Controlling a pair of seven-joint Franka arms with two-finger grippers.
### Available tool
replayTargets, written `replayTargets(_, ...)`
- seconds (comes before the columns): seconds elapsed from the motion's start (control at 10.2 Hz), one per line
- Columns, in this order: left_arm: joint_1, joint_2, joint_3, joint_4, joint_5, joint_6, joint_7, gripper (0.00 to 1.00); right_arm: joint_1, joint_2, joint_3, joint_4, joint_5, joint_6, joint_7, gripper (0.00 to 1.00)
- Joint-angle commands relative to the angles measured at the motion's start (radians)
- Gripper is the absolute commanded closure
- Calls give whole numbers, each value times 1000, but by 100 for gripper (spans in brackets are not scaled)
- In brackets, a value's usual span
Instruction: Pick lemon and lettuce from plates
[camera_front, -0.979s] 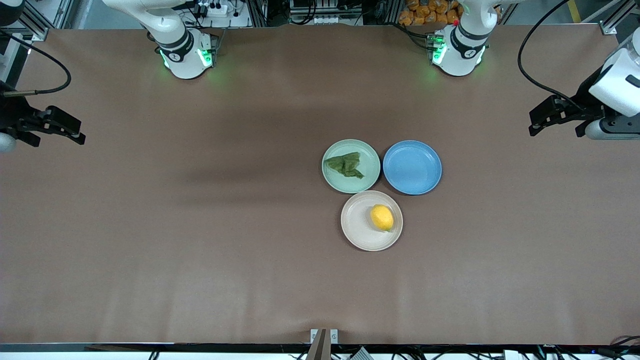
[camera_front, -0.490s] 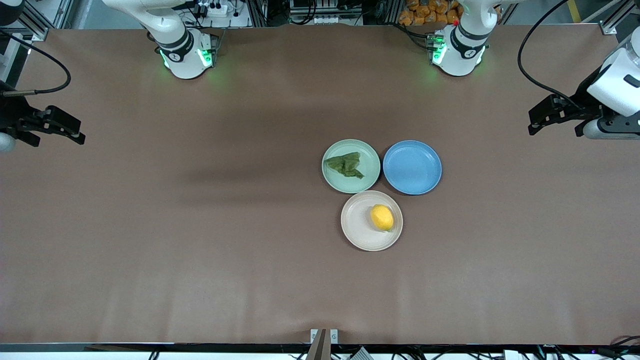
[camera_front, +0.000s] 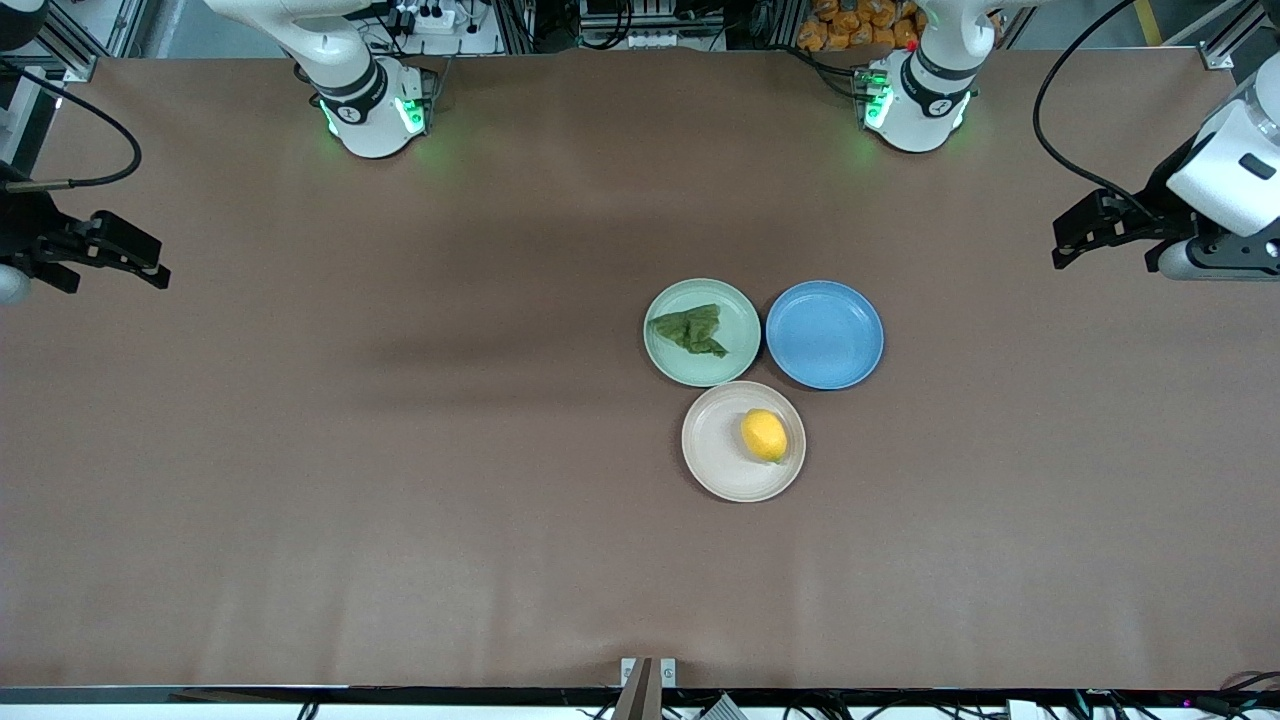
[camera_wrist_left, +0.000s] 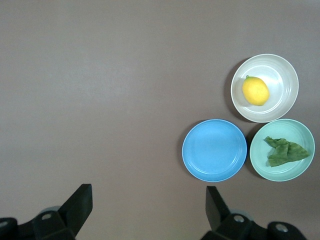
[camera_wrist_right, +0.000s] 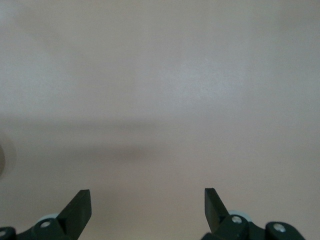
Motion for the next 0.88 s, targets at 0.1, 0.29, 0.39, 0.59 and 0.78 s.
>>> replayTargets(0.1,-36,103,-2,17,2,-2,-21,0,-9,-29,6,-25,-6,-2,-12,0)
replayTargets(0.29,-54,145,-2,17,-6,26,-72,0,-8,-50,5,-59,-6,9,-12,0)
replayTargets(0.39,-67,168,-2,17,-3,52,-95,0,-8,-55,5,-64,-6,9,-11,0)
replayTargets(0.59,-91,209,0,19,-1,103,-162,0,-9,-57,5,-68,-6,9,-12,0)
replayTargets(0.78,-123,226,0,31,-1,127,-242,0,-14,-57,3,-68,-6,10,-12,0)
